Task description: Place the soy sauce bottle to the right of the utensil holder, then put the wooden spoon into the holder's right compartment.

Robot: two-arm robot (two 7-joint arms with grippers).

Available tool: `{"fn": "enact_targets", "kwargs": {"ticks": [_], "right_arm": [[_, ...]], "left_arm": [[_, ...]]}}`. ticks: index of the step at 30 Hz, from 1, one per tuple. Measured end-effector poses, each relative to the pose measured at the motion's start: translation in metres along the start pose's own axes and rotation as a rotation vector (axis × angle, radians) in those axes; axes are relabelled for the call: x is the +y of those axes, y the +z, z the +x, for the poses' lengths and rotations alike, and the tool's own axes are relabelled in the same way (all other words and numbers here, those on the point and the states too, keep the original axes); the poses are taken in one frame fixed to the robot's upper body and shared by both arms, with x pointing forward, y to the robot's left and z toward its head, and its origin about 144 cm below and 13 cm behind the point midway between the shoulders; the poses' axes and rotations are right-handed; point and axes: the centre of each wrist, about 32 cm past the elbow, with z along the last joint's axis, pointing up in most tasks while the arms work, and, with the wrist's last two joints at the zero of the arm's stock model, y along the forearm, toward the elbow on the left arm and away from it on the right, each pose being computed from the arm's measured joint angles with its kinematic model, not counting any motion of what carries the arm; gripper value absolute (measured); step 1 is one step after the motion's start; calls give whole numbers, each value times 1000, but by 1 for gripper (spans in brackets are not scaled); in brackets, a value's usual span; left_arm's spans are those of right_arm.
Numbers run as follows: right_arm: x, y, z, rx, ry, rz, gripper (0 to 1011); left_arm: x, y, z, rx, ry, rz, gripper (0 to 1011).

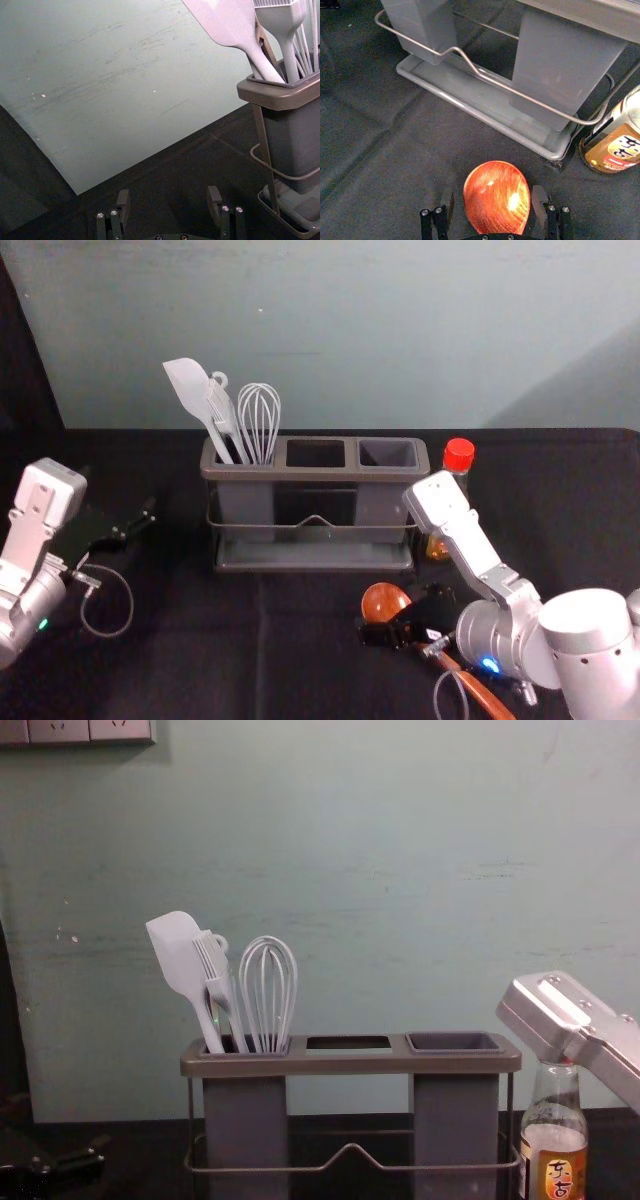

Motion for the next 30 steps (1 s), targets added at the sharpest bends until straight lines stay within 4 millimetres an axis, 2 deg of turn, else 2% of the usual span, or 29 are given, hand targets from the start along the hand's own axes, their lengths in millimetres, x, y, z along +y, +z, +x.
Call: {"fn": "enact_targets", "kwargs": {"ticks": [30], "right_arm": [[10, 8, 4, -7, 8, -35, 1002]], "left_arm": [[0, 0, 0, 0, 0, 0, 1011]]}}
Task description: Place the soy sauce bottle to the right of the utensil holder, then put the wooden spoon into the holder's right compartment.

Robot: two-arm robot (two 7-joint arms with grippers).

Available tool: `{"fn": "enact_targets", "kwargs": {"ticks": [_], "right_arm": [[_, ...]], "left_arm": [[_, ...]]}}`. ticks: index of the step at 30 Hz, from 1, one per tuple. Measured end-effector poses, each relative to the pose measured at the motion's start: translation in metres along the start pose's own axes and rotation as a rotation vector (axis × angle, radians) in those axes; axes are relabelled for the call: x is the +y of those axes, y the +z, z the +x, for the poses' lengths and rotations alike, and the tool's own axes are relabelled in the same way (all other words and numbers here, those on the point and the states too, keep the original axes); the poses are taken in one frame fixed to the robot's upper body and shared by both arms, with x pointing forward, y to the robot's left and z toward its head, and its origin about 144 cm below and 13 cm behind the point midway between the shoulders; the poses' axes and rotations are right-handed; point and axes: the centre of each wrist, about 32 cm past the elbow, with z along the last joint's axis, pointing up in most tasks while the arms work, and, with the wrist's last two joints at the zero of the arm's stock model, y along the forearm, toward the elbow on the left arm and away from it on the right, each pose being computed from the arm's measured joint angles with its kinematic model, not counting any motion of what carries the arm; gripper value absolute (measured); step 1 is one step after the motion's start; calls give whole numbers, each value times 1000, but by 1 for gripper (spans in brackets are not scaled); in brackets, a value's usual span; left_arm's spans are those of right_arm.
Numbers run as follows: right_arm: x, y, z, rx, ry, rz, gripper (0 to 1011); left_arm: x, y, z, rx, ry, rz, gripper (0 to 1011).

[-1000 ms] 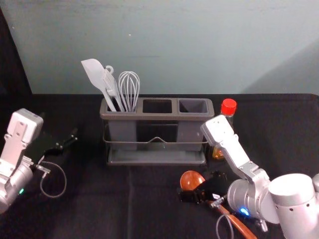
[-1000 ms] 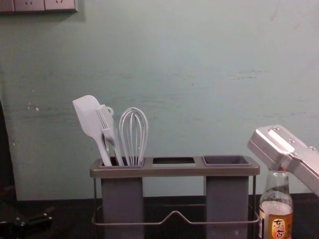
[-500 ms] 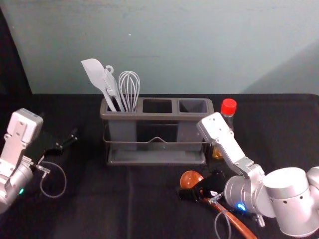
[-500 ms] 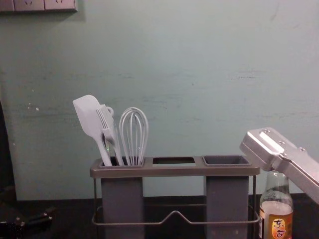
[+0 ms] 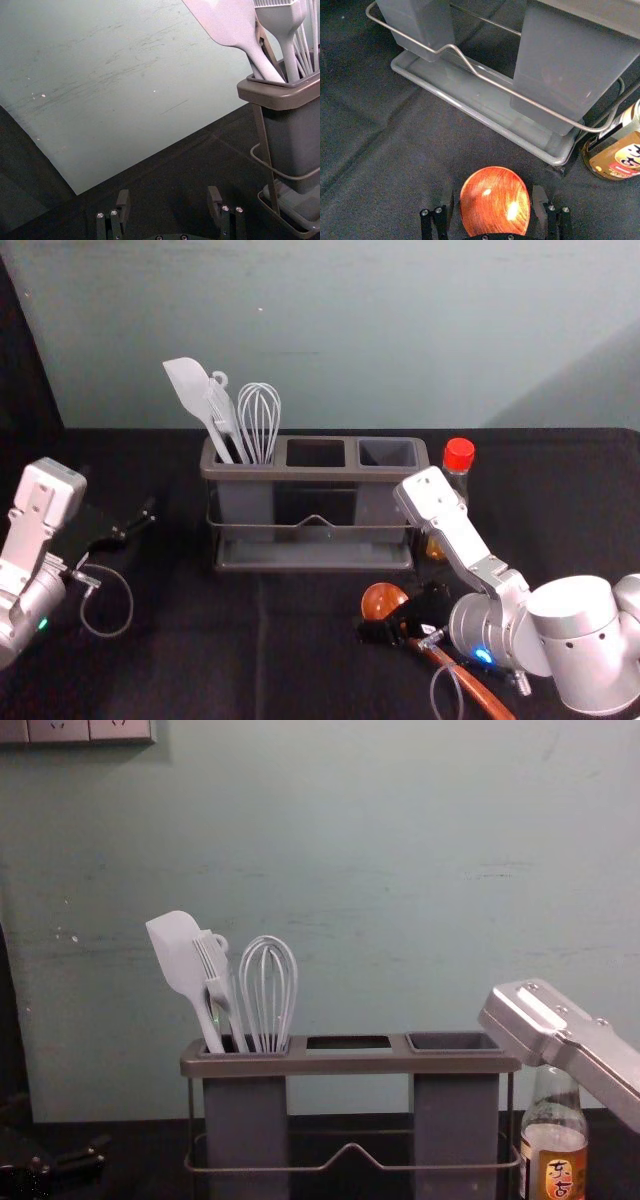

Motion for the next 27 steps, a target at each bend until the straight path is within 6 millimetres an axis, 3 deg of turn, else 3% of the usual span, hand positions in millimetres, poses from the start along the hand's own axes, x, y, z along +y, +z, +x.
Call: {"fn": "enact_targets", "kwargs": {"ticks": [24, 27], "right_arm": [[3, -4, 3, -5, 9, -2, 1002], [3, -5, 3, -6, 9, 0, 964]], "left_arm": [[0, 0, 0, 0, 0, 0, 1011], [0, 0, 0, 0, 0, 0, 1011]]}}
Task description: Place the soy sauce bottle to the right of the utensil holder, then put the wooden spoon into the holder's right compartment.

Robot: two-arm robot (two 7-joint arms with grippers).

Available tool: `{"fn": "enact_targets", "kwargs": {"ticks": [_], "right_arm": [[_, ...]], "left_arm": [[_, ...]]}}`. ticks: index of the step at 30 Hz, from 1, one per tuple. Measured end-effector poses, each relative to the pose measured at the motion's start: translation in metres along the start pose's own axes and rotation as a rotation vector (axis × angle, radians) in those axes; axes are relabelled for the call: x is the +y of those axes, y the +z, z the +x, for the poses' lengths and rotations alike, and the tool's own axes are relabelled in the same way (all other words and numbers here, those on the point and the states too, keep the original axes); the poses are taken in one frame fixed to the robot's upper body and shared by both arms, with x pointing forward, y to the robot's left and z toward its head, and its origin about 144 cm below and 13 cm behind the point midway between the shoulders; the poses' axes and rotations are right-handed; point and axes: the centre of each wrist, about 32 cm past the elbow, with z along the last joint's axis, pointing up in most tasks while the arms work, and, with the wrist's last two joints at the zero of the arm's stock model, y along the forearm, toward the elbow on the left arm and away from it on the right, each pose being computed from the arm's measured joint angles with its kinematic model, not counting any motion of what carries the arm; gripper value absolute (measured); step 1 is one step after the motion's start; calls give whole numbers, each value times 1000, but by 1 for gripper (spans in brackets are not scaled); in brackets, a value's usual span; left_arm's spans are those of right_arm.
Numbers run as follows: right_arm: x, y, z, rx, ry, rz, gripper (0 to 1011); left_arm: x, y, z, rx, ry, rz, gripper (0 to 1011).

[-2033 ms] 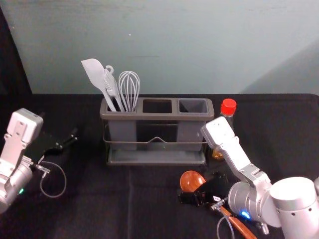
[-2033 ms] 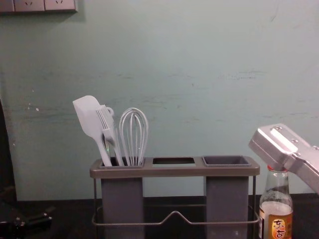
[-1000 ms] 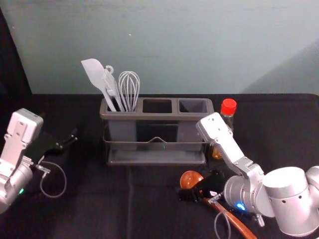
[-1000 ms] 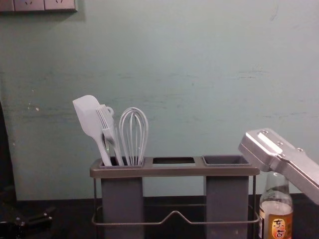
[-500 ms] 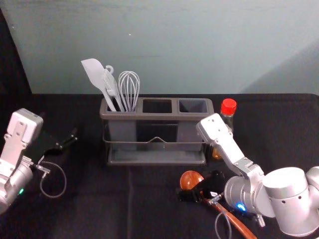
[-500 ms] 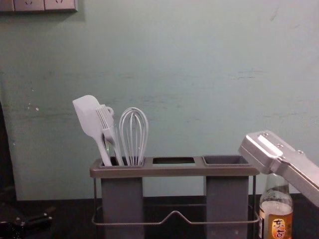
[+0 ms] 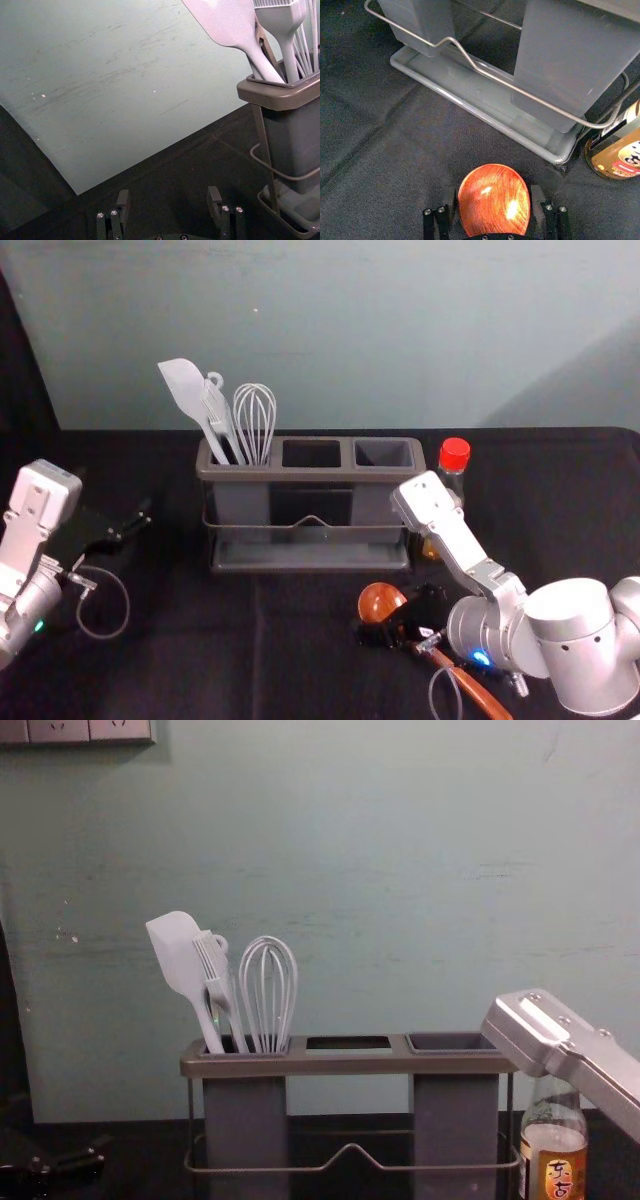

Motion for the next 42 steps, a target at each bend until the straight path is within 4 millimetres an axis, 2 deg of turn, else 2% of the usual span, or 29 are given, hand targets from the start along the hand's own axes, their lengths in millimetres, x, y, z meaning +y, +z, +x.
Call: {"fn": "enact_targets", "kwargs": {"ticks": [4, 6, 11, 17, 21, 22, 28, 38, 42], "right_arm": [[0, -1, 0, 0, -3, 0, 853], [-1, -1, 0, 1, -5, 1, 838], [-5, 0, 0, 4, -2, 13, 838], [-28, 3, -3, -10, -4, 80, 838], [-52, 0, -4, -17, 23, 194, 838], [-52, 0, -4, -17, 23, 194, 838], [-76, -18, -7, -47, 32, 469, 838], [-81, -51, -11, -100, -42, 868, 838], [-78, -58, -13, -99, -68, 930, 838]], "left_arm": [[0, 0, 0, 0, 0, 0, 1011], [0, 0, 0, 0, 0, 0, 1011], [0, 0, 0, 0, 0, 0, 1011], [0, 0, 0, 0, 0, 0, 1012], [0, 0, 0, 0, 0, 0, 1011], [0, 0, 0, 0, 0, 0, 1012], [0, 0, 0, 0, 0, 0, 1012], [0, 0, 0, 0, 0, 0, 1011], [0, 0, 0, 0, 0, 0, 1012]]}}
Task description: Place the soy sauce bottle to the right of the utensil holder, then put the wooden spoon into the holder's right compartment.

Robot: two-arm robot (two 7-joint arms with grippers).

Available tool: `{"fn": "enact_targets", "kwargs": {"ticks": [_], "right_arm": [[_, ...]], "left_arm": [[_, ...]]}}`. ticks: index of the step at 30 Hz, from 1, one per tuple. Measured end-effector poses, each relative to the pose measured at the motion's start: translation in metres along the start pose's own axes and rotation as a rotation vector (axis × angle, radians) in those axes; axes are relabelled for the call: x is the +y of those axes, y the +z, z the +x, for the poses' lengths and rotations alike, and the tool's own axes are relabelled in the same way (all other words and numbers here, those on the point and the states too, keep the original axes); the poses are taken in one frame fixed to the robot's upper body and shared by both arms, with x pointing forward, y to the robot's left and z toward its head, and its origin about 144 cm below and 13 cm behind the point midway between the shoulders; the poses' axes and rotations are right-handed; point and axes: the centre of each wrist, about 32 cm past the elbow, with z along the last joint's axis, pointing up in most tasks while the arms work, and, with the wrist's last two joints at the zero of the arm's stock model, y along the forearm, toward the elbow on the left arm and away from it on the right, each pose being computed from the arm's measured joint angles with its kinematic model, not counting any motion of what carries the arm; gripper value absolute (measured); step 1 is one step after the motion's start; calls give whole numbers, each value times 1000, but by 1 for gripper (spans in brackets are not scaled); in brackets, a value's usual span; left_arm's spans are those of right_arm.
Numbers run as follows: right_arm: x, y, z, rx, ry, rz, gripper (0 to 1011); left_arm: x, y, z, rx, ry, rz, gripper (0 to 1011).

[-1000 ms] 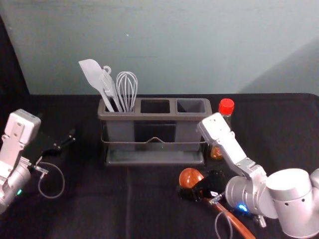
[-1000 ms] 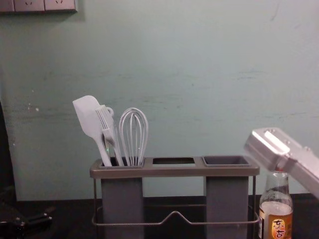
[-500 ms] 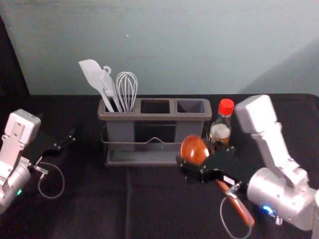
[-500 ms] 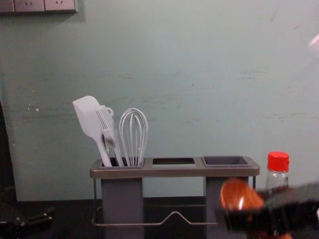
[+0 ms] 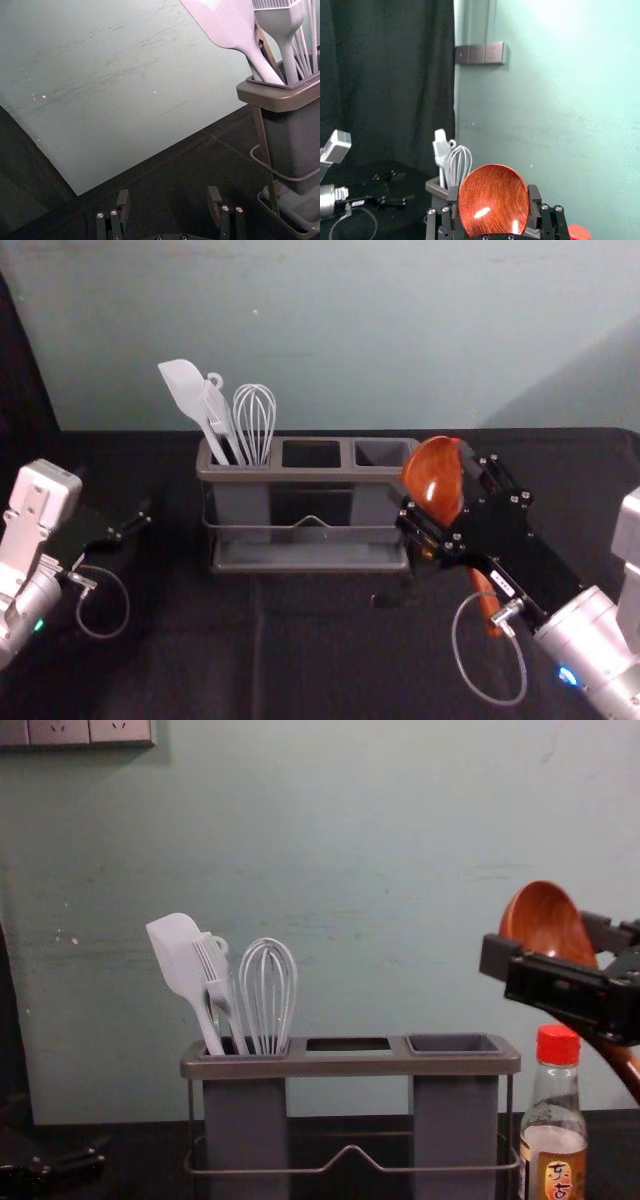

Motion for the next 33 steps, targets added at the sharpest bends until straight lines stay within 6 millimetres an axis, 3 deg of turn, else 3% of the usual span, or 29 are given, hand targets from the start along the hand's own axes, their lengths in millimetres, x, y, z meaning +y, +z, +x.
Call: {"fn": "enact_targets", "kwargs": {"ticks": [33], "right_arm": [[3, -3, 0, 7, -1, 8, 838]], "left_arm": [[0, 0, 0, 0, 0, 0, 1011]]}}
